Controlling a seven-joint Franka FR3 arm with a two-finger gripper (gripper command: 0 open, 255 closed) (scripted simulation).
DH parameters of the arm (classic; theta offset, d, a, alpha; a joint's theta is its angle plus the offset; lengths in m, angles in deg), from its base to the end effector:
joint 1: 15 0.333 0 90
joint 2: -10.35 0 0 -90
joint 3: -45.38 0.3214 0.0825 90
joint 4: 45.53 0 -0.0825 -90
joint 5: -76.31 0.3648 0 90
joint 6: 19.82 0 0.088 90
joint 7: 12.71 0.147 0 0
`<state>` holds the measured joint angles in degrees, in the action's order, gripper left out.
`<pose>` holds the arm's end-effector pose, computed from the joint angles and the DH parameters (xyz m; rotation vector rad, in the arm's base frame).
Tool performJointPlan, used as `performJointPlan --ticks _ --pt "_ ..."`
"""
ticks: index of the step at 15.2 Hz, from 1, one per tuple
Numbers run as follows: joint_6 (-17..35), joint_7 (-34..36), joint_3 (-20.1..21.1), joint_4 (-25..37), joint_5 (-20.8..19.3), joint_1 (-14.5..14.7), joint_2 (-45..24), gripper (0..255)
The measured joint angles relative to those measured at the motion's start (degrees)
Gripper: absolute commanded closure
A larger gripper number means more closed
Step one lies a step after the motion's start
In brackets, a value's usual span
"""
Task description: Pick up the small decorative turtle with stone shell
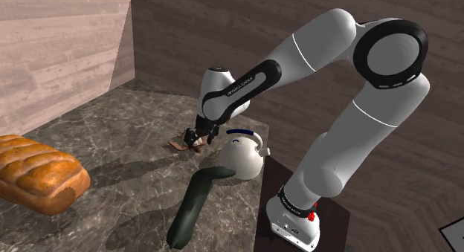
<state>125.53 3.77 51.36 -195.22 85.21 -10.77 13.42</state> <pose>0.4127 0.0756 0.2502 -3.0452 0.3649 0.0617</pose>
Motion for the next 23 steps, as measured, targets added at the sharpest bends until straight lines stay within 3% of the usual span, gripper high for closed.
performJointPlan --ticks 4,5,15,23 --pt "3.6 -0.4 0.0 -0.3 0.3 0.0 -3.3 0" --pt "4.0 -0.4 0.1 -0.3 0.3 0.1 -3.7 255" --pt "4.3 -0.4 0.1 -0.3 0.3 0.1 -4.0 255" --pt "-1.9 0.4 0.0 0.5 -0.1 0.0 1.5 255"
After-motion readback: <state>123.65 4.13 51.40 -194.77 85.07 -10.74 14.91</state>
